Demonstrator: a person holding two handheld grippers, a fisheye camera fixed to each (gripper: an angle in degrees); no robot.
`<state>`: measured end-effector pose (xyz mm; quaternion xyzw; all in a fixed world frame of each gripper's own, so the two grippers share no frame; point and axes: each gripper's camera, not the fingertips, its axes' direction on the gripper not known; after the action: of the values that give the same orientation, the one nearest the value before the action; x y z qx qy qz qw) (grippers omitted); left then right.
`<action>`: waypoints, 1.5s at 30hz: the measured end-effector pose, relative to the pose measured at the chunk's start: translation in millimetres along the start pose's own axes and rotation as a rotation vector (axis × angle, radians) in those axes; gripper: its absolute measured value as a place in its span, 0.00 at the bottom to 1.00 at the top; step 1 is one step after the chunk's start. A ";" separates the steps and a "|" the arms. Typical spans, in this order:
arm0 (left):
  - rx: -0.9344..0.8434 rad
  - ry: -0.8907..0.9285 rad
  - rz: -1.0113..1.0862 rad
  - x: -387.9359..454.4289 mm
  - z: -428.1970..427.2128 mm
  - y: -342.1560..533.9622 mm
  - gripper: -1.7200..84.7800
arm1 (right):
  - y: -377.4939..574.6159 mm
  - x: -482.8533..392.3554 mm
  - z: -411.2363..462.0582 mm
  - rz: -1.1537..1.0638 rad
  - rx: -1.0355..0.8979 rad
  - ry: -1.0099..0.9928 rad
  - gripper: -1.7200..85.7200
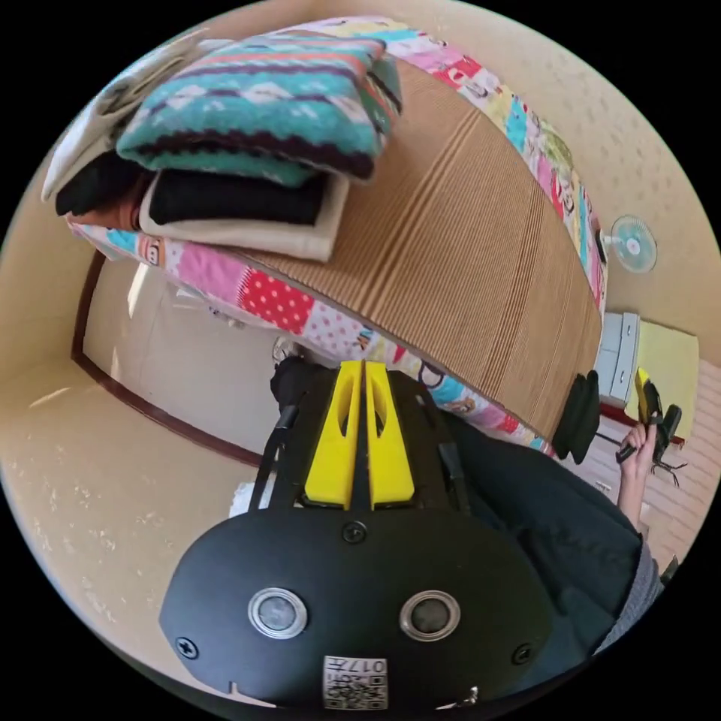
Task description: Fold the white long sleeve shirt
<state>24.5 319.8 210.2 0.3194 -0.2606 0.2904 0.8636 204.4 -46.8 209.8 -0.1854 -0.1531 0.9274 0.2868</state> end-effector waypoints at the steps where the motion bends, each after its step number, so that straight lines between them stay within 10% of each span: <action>1: 0.096 0.004 -0.021 -27.0 -23.7 -7.8 0.02 | 5.0 -3.2 10.2 0.008 0.005 -0.018 0.02; 9: 0.458 -0.170 -0.073 -176.6 -163.1 -81.0 0.15 | 39.1 -58.8 101.3 0.039 -0.013 -0.003 0.02; 20: 0.295 -0.129 -0.146 -284.3 -85.3 -103.8 0.11 | 96.5 -30.8 105.3 0.115 0.060 0.107 0.02; 26: 0.576 0.535 -0.132 -396.4 -128.0 -7.0 0.08 | 124.5 -6.5 128.3 -0.007 0.114 -0.103 0.02; 31: 0.882 0.899 0.576 -447.3 -258.4 79.9 0.08 | 129.4 4.2 141.4 -0.203 0.058 -0.374 0.02; 40: 0.908 1.578 1.716 -356.1 -374.6 211.7 0.08 | 91.7 4.8 119.6 -0.397 0.206 -0.553 0.03; 45: 0.737 2.136 1.834 -298.8 -347.1 239.6 0.08 | 87.3 1.0 113.8 -0.539 0.172 -0.463 0.06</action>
<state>-251.5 614.0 -113.0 -0.1208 0.4728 0.8724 0.0275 113.0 -135.3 276.2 0.1014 -0.1785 0.8454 0.4931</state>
